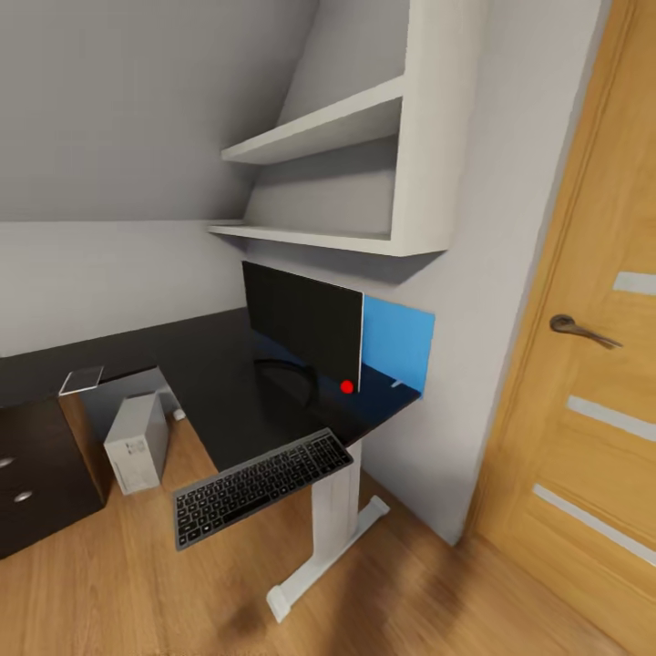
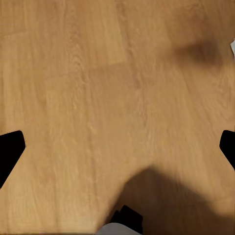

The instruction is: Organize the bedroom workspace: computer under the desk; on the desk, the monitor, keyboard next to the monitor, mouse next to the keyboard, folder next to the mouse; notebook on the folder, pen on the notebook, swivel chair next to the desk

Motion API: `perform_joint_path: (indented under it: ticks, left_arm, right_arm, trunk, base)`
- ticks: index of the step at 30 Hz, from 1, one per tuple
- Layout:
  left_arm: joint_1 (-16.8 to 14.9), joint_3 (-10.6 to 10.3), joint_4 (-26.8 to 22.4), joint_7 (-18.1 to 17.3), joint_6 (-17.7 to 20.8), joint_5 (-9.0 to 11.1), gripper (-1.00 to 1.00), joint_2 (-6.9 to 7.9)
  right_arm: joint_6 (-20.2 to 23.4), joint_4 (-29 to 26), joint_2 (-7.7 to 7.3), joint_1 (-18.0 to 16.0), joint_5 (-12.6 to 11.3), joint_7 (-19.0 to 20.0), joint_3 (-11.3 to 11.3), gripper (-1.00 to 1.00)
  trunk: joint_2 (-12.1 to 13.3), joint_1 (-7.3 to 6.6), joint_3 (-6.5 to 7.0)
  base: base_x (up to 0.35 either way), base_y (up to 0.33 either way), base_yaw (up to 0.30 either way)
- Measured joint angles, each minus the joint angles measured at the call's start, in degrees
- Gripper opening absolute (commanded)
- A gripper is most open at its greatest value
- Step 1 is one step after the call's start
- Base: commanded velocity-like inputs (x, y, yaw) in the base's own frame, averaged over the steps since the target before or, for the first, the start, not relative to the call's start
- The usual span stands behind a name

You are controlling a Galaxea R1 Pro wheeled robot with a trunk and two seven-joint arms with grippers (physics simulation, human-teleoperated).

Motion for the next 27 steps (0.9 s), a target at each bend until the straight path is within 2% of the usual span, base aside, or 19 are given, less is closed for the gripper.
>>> perform_joint_path:
  ticks: [27]
  left_arm:
    - [0.0, 0.0, 0.0, 0.0, 0.0, 0.0, 1.0, -0.03]
  right_arm:
    - [0.0, 0.0, -0.08, 0.0, 0.1, 0.0, 0.0, 1.0]
  trunk:
    - [0.0, 0.0, 0.0]
  base:
    - [0.0, 0.0, 0.25]
